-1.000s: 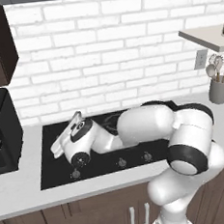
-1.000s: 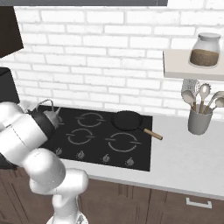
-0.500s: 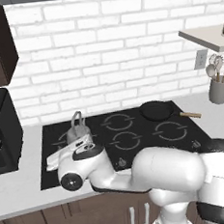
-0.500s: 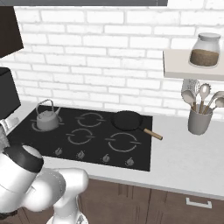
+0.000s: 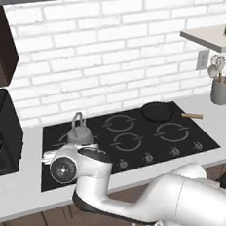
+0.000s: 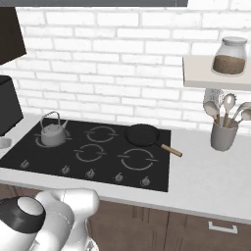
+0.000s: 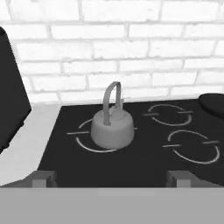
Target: Pick the kettle from the counter and place it on a stove burner. Then turn the burner on.
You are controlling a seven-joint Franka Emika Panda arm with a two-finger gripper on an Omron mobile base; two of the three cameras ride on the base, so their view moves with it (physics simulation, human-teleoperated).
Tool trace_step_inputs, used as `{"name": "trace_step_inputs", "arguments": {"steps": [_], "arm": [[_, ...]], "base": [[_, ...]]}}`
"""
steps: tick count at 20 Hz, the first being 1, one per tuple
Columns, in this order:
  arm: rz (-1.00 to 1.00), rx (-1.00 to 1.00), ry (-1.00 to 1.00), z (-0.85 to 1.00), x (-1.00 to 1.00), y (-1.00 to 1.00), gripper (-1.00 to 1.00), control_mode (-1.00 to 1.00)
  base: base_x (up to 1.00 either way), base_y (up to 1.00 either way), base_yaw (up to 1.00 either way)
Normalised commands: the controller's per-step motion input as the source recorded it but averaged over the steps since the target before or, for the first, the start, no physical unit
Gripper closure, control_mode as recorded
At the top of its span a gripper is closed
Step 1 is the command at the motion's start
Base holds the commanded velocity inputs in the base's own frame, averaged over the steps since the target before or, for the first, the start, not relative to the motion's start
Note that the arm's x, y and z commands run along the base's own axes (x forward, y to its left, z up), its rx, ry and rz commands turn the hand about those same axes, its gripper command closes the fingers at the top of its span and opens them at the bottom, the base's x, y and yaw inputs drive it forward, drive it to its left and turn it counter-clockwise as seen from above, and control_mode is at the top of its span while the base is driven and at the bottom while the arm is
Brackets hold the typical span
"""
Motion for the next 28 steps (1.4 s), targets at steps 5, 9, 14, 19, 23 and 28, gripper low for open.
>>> {"name": "trace_step_inputs", "arguments": {"steps": [5, 9, 14, 19, 23, 28], "arm": [[-0.07, 0.12, 0.59, -0.01, 0.0, -0.04, -1.0, -1.0], [0.03, 0.0, 0.55, -0.15, 0.0, 0.0, -1.0, -1.0], [0.12, 0.0, 0.45, -0.44, -0.01, 0.14, -1.0, -1.0], [0.07, 0.0, 0.3, -0.51, 0.05, 0.18, -1.0, -1.0], [0.0, 0.0, 0.18, -0.44, 0.14, 0.08, -1.0, -1.0], [-0.01, 0.0, 0.04, -0.33, 0.19, 0.0, -1.0, -1.0]], "base": [[0.0, 0.0, 0.0], [0.0, 0.0, 0.0], [0.0, 0.0, 0.0], [0.0, 0.0, 0.0], [0.0, 0.0, 0.0], [0.0, 0.0, 0.0]]}}
